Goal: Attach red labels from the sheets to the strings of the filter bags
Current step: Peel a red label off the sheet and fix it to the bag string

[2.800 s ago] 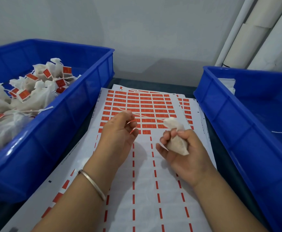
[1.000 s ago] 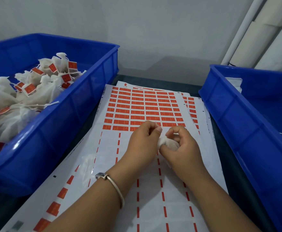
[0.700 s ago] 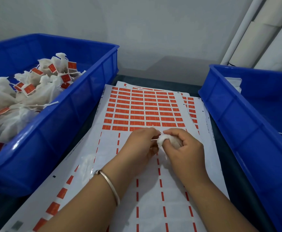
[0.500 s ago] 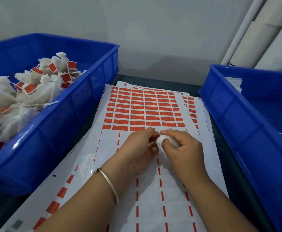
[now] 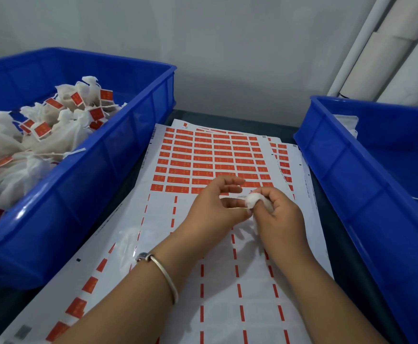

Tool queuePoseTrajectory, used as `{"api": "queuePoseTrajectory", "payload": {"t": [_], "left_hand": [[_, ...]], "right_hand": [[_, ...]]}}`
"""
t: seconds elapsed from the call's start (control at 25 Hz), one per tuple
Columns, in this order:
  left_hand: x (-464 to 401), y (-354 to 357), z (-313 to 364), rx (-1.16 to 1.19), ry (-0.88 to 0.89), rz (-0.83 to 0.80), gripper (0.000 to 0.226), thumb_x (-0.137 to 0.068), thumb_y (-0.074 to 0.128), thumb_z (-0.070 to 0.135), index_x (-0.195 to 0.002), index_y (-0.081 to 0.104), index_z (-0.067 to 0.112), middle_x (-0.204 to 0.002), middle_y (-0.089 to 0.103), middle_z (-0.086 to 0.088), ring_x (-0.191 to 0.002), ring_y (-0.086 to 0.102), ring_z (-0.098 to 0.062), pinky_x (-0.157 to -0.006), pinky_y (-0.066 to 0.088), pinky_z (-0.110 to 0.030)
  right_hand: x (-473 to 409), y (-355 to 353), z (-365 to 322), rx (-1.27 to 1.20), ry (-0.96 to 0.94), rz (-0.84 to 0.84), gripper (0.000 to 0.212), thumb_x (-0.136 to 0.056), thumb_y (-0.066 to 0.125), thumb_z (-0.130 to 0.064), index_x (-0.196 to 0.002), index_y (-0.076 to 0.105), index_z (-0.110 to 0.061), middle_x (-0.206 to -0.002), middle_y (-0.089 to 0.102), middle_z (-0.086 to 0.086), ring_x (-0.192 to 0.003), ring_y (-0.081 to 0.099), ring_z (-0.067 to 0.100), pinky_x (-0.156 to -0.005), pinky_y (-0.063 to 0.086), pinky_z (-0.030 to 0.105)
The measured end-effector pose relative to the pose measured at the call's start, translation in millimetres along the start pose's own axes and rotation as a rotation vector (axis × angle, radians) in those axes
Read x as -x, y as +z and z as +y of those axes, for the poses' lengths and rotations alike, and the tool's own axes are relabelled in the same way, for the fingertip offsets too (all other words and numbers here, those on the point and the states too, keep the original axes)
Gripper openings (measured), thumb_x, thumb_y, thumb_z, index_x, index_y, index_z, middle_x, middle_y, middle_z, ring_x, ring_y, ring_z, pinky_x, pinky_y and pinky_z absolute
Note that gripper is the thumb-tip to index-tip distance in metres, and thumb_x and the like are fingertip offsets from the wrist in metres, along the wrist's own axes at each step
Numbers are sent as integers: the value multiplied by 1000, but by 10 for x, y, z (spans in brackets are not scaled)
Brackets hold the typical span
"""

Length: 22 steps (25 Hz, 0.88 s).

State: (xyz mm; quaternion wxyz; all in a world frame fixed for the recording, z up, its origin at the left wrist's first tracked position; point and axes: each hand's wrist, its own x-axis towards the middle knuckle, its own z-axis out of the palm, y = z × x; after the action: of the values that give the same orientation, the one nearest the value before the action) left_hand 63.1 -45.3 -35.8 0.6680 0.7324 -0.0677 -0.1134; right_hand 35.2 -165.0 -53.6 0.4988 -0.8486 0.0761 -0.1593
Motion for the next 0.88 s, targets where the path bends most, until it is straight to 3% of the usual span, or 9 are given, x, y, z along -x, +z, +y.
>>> {"api": "queuePoseTrajectory", "payload": {"t": [0.12,0.32,0.44,0.52,0.68,0.76,0.88], "left_hand": [[-6,-16,-9,-24,49,61,42,-77,74,8,-92,51,41,-92,55,25,-75,59,1,-49,42,-3],[-22,-39,-24,-68,116,138,40,-83,67,4,-86,51,40,-91,52,27,-75,56,4,-49,40,-1],[-23,-35,-50,-95,140,153,36,-84,65,3,-82,52,37,-90,53,24,-77,54,4,-50,39,1],[-9,-28,-55,-151,162,163,33,-84,65,5,-75,54,35,-86,55,21,-77,56,2,-52,40,0],[6,-47,-46,-280,227,177,41,-86,61,3,-66,57,39,-77,58,22,-75,58,2,-61,41,1],[12,-66,-47,-319,269,137,39,-86,59,4,-74,62,41,-81,55,30,-79,56,6,-63,39,4],[21,-49,-65,-463,367,78,24,-84,66,20,-104,68,32,-92,49,35,-83,49,12,-65,39,4]], "right_hand": [[23,12,-25,-9,14,-41,5,-94,53,-30,-98,56,-33,-90,56,-25,-84,55,-2,-68,36,4],[3,-17,-85,-130,161,-231,13,-94,54,-32,-84,63,-32,-78,65,-23,-80,61,1,-55,43,4],[6,-71,-97,-277,245,-346,20,-93,55,-24,-82,70,-27,-84,70,-17,-92,63,11,-80,51,21],[-5,-113,-92,-425,301,-389,28,-91,56,-15,-77,77,-25,-90,73,-9,-102,62,19,-93,49,33],[-30,-140,-93,-750,384,-399,21,-73,60,-21,-81,79,-26,-98,74,-2,-100,67,18,-90,52,32],[-54,-131,-70,-848,415,-372,23,-72,60,-21,-85,79,-22,-100,74,1,-92,70,15,-86,55,31],[-78,-131,-50,-912,433,-332,24,-72,61,-20,-89,78,-19,-103,73,4,-95,70,15,-76,57,29]]}}
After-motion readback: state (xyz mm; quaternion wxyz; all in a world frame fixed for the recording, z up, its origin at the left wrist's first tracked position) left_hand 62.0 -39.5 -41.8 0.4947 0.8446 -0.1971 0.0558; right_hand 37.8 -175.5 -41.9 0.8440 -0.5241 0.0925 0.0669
